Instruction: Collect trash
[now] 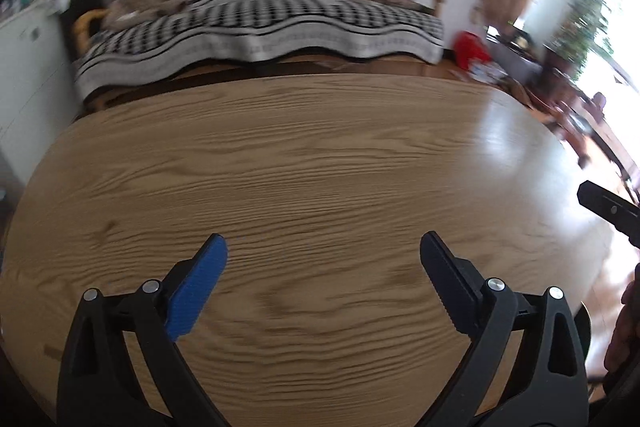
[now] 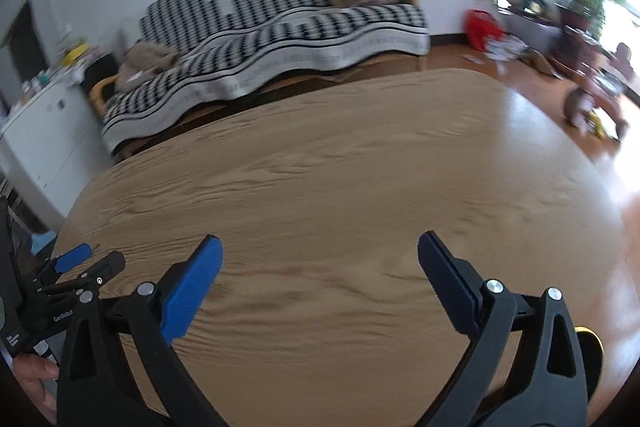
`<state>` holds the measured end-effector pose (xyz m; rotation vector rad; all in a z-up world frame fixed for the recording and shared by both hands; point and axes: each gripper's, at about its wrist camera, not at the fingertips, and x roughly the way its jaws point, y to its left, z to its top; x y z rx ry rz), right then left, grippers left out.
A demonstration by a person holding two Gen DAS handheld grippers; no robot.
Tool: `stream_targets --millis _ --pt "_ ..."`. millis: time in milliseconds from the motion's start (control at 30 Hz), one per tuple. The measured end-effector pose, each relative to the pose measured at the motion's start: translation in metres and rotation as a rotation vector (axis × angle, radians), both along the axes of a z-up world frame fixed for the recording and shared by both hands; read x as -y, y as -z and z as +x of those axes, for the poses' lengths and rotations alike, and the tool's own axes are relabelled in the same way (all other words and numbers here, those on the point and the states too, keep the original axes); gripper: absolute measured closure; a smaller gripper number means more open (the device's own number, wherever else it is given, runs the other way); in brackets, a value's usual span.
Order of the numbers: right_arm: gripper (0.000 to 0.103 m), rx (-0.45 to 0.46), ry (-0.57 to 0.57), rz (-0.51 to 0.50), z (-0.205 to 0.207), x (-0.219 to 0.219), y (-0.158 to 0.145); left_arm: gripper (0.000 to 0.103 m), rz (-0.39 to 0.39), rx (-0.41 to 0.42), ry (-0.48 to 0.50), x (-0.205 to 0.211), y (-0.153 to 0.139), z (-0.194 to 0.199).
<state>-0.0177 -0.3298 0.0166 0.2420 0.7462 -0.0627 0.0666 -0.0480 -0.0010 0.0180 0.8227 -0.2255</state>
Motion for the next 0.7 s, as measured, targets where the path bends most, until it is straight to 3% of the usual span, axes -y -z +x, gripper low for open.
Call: stream_targets --millis 167,300,700 --pt "0.008 0.005 -0.077 -0.019 0.036 -0.062 0.004 0.009 0.014 0.009 -0.078 -0.049 0.005 0.004" --pt "0.008 0.005 -0.120 -0.045 0.051 -0.093 0.009 0.009 0.016 0.008 -0.100 -0.064 0.009 0.009" --pt "0.008 0.010 -0.140 -0.096 0.060 -0.108 0.016 0.009 0.026 0.021 -0.109 -0.072 0.014 0.006"
